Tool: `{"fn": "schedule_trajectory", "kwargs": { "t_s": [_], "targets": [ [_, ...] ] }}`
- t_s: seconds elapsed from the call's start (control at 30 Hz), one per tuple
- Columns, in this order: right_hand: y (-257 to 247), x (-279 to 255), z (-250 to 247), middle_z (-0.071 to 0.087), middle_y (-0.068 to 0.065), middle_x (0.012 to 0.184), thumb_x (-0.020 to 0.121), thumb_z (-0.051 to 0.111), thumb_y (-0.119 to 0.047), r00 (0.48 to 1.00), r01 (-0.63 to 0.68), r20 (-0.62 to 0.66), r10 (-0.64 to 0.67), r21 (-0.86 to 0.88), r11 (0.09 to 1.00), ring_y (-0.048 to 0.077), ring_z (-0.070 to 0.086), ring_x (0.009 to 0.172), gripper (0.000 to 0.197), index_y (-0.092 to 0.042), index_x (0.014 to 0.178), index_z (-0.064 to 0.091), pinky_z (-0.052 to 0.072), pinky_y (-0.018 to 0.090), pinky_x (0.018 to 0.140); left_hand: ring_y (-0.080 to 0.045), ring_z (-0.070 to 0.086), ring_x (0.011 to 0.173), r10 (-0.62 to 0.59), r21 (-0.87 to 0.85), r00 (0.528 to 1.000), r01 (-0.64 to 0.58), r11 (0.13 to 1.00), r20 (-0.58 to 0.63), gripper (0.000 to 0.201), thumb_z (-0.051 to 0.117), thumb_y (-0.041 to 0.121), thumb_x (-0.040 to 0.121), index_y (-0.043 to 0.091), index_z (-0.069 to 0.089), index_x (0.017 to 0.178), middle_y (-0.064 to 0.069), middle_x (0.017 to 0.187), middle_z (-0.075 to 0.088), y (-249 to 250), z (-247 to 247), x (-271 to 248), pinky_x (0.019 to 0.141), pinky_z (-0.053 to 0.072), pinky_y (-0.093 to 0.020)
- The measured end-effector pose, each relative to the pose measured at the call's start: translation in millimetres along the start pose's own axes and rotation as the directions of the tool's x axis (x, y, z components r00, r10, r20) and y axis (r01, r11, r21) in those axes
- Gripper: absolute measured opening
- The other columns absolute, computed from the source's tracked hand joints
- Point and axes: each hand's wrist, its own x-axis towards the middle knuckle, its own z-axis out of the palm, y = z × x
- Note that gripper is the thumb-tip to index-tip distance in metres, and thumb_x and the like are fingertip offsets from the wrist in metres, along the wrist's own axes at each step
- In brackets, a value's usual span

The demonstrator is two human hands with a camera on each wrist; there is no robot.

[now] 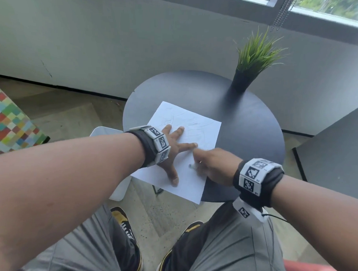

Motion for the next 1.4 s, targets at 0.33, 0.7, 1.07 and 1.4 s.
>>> {"fn": "schedule_trajectory", "kwargs": {
  "t_s": [0.33, 0.7, 1.07, 1.4],
  "targets": [
    [1, 7, 3, 0.059, 0.015, 0.097, 0.096, 0.043, -0.038, 0.991, -0.132, -0.017, 0.133, 0.057, 0.990, 0.031, 0.052, 0.081, 0.024, -0.017, 0.108, 0.042, 0.042, 0.035, 0.068, -0.040, -0.002, 0.149, 0.029, -0.040, 0.996, -0.032, 0.999, -0.085, 0.120, 0.066, 0.087, 0.060, 0.042, 0.007, 0.154, 0.001, 0.166, -0.015, 13, 4, 0, 0.108, 0.028, -0.065],
    [-9, 0, 5, 0.060, 0.009, 0.095, 0.095, 0.046, -0.030, 0.999, -0.001, 0.039, -0.002, 0.061, 0.998, 0.029, 0.053, 0.083, 0.018, -0.018, 0.108, 0.047, 0.046, 0.036, 0.070, -0.043, -0.014, 0.150, 0.020, -0.023, 0.999, -0.021, 1.000, -0.051, 0.130, 0.070, 0.082, 0.062, 0.045, -0.013, 0.155, -0.005, 0.165, -0.023, 17, 0, -9, 0.114, 0.014, -0.066],
    [-1, -8, 13, 0.054, 0.003, 0.080, 0.096, 0.047, -0.034, 0.989, 0.103, 0.101, -0.108, 0.055, 0.993, 0.027, 0.048, 0.075, 0.012, -0.023, 0.096, 0.043, 0.045, 0.039, 0.068, -0.049, -0.017, 0.147, 0.001, -0.037, 1.000, -0.002, 0.999, -0.016, 0.134, 0.073, 0.082, 0.057, 0.051, -0.016, 0.152, -0.008, 0.163, -0.028, 21, 0, -5, 0.112, 0.013, -0.071],
    [-1, -18, 17, 0.051, 0.002, 0.077, 0.097, 0.048, -0.034, 0.991, 0.093, 0.093, -0.095, 0.030, 0.995, 0.028, 0.050, 0.074, 0.015, -0.022, 0.094, 0.039, 0.046, 0.040, 0.066, -0.048, -0.020, 0.147, -0.022, -0.056, 0.998, 0.019, 0.998, -0.051, 0.135, 0.067, 0.091, 0.052, 0.053, -0.017, 0.150, -0.004, 0.163, -0.028, 23, 7, -1, 0.108, 0.016, -0.075]
  ]
}}
